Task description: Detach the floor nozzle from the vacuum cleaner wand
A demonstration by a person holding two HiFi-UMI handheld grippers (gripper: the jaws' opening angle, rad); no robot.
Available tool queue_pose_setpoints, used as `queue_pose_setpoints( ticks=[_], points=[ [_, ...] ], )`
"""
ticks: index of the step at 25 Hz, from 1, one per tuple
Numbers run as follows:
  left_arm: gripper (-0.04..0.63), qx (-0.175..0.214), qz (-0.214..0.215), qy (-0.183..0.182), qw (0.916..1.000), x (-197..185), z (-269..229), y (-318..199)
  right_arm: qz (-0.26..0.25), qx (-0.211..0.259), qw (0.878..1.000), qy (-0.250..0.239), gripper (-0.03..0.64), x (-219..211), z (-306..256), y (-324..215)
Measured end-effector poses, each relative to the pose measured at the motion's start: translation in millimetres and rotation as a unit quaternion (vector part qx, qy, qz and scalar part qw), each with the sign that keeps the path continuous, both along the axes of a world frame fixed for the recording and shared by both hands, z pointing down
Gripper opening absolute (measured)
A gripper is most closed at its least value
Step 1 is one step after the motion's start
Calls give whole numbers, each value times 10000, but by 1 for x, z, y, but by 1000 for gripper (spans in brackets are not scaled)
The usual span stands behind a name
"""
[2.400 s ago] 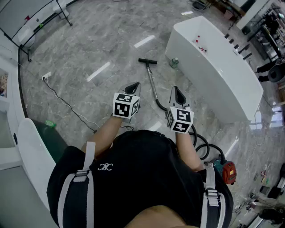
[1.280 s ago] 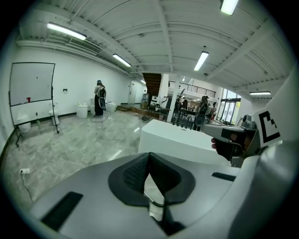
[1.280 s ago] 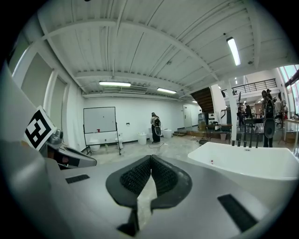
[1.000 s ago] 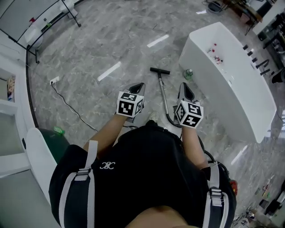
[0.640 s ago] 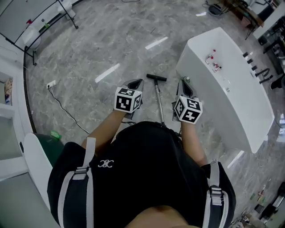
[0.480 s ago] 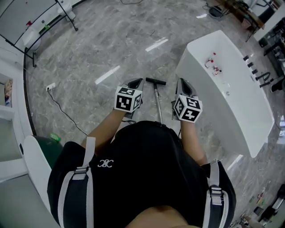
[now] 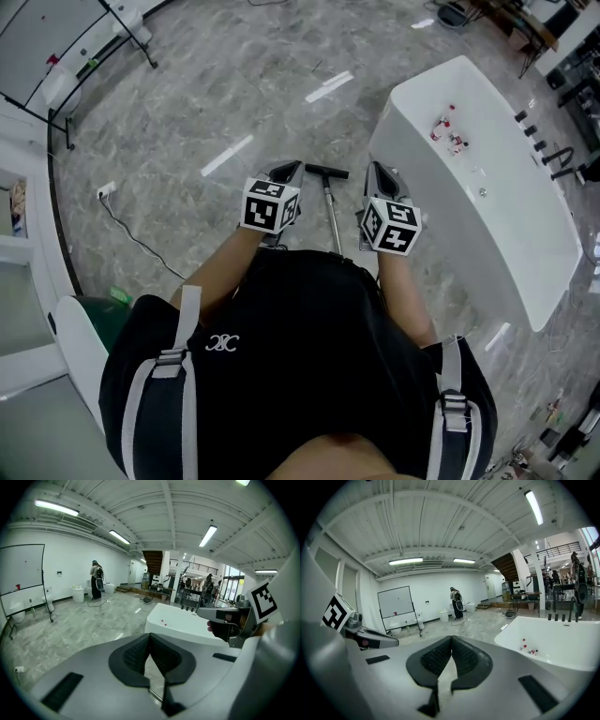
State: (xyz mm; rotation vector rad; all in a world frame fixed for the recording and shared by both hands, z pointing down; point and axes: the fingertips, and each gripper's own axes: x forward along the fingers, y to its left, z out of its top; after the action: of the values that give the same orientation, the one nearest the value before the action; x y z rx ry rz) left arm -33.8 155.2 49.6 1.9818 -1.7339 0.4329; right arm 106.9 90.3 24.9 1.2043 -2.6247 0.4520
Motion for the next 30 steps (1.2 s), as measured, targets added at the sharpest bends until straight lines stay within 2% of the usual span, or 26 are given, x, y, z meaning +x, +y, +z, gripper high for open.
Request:
queue_pose_setpoints(
  ticks=[5,10,16,23,30],
  points=[
    [9,-92,7,218,9997,-4,16,-5,62,-125,9999,77,14,0,18,2],
    [9,-50,-59,384,9992,-19,28,-24,156,-114,9990,403,14,2,31,-13],
    [9,-30,208,514,9985,-38,32,-68,472,-77,9972,583,14,-8,33,-47],
    [9,-196,821,605,9946,-52,40,-140,585,141,9974,389,14,-41,21,-88],
    [9,-422,1442,665,9864,-76,38,-227,1238,-65,9910,504,14,-63,25,-152]
  ],
)
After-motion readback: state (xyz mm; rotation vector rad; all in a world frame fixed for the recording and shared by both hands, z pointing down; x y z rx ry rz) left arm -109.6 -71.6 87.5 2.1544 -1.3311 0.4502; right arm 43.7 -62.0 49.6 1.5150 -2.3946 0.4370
